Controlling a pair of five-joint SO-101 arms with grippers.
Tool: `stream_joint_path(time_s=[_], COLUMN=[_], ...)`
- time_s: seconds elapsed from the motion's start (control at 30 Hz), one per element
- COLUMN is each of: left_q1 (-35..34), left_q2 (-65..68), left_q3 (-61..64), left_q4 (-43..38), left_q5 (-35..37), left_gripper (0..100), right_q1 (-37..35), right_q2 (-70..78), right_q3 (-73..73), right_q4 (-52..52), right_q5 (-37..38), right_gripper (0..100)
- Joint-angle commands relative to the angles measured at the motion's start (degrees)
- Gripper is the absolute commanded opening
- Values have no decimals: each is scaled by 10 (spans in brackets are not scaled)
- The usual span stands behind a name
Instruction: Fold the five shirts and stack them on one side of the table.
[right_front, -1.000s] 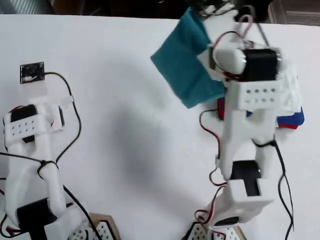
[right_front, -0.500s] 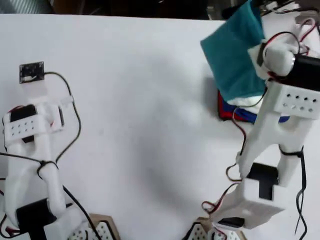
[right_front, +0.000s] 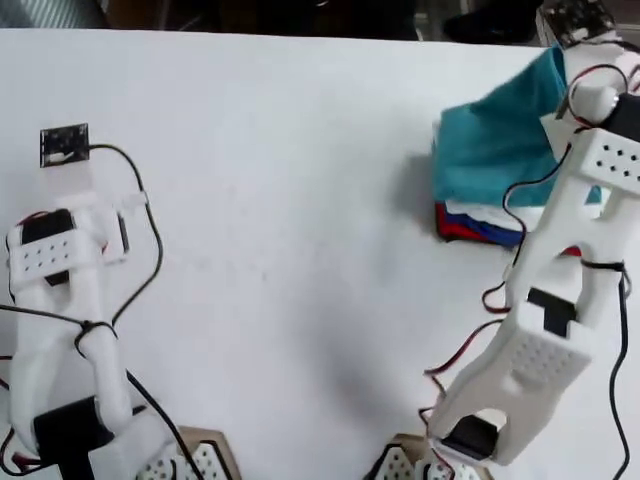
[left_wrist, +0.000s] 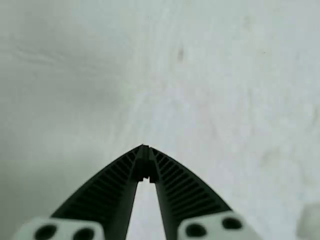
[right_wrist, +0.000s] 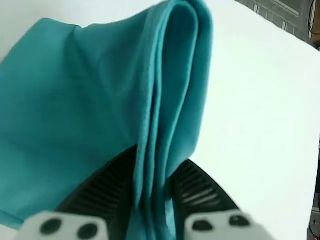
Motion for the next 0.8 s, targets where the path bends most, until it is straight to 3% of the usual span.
stream_joint_path(time_s=[0.0,0.37,0.6,0.77], left_q1=[-3,-3,-3,-3], left_q2=[-20,-20,-20,-20], left_q3=[-23,-19,-20,-19], left_q4=[-9,-4,-4,-4], left_q5=[-2,-3,-4,-4], left_gripper=[25,25,26,26], right_q1=[22,37,34,33], right_q2=[15,99,79,-4], right_q3=[-4,-4,-4,-4], right_q4=[-29,-70,-66,-68], right_q5=[16,25,19,-121], right_gripper=[20,33,334,339])
